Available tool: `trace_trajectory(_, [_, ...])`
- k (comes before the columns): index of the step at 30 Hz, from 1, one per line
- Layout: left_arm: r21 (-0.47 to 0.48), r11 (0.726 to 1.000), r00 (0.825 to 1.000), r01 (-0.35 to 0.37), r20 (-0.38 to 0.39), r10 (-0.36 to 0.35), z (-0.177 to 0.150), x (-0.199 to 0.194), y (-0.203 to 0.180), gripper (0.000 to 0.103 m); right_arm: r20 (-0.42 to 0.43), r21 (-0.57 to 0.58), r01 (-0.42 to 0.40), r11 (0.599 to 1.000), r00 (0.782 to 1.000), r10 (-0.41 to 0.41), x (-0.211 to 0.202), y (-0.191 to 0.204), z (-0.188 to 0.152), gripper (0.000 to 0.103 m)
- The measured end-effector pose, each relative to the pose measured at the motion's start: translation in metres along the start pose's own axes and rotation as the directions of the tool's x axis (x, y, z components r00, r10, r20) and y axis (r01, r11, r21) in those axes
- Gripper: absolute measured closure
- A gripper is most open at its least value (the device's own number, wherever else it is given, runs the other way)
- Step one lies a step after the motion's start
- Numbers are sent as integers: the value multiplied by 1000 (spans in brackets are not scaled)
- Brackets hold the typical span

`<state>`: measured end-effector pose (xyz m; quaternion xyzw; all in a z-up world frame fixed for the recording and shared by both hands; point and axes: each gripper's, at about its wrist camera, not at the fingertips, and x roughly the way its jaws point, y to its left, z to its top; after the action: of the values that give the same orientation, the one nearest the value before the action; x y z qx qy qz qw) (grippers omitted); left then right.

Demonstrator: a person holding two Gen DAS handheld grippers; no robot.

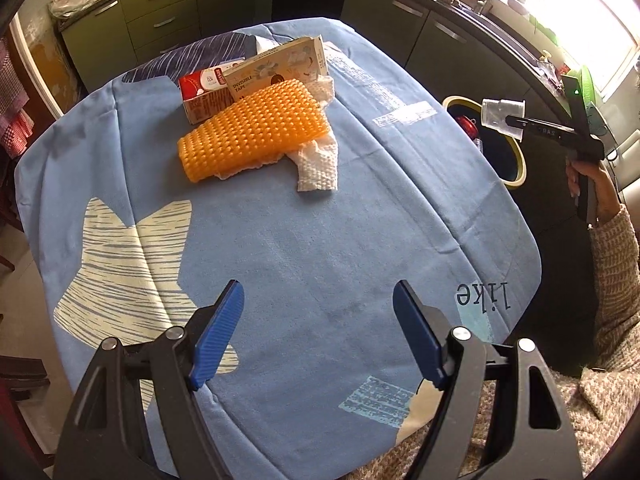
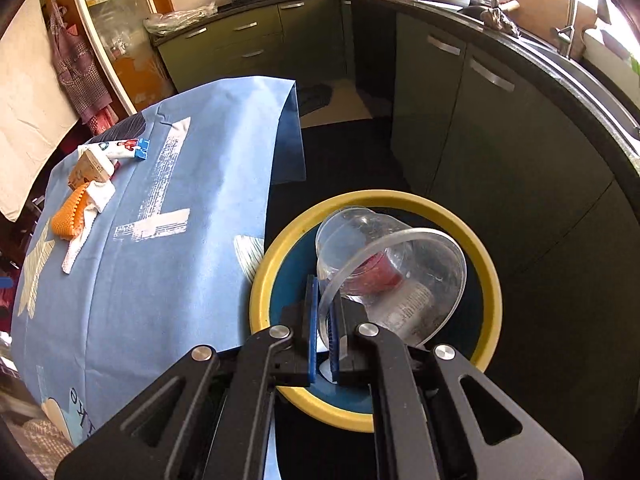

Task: Collect trash
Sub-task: 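Carry the plastic cup over the bin and release it with the right tool, then grasp the orange mesh sponge with the left tool and lift it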

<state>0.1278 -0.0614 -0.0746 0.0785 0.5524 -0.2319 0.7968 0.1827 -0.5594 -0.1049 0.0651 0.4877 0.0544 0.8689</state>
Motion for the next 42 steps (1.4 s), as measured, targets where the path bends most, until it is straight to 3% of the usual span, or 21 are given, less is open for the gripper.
trace_trajectory(2, [-2,1000,1000,-2,-7,2,0,2,1,30,-50,14,-12,1000,999,13,12,1,0,92])
trace_trajectory(3, [-1,1000,1000,-4,-10,4,-1,2,2,30,-67,25,6,1000,998,-4,14,-1,-2,76])
trace_trajectory(5, [-3,1000,1000,-6,-14,6,-1,4,5,29,-55,38,37,999,998,-35,10,-5,-2,57])
trace_trajectory(10, [-6,1000,1000,16,8,-16,10,6,19,29,-22,71,63,995,998,-61,-14,-11,-6,56])
trace_trajectory(12, [25,1000,999,8,31,-9,19,6,22,29,-18,66,62,996,998,-61,-19,-7,-7,50])
trace_trajectory(15, [140,988,994,-61,96,48,37,9,20,21,-5,50,42,998,999,-42,-25,2,-11,49])
trace_trajectory(18, [284,950,985,-133,148,94,57,19,18,20,0,31,15,999,1000,-15,-26,14,-13,49])
trace_trajectory(20, [352,925,985,-142,139,98,73,32,20,20,-3,18,5,1000,1000,-5,-24,21,-14,49])
trace_trajectory(22, [389,915,992,-103,106,67,88,46,25,20,-9,10,-2,1000,1000,2,-23,25,-15,49])
trace_trajectory(30, [444,895,999,-39,33,27,118,87,32,21,-31,1,-12,1000,999,12,-19,31,-20,48])
trace_trajectory(32, [450,892,999,-41,24,34,120,91,32,24,-35,-3,-13,1000,999,13,-18,31,-19,47])
trace_trajectory(38, [432,902,1000,-18,8,17,121,98,37,48,-38,-7,-32,999,999,31,-12,36,-18,47])
trace_trajectory(42, [428,904,999,-10,38,-7,116,84,36,76,-37,-17,-40,999,999,39,-11,40,-19,47])
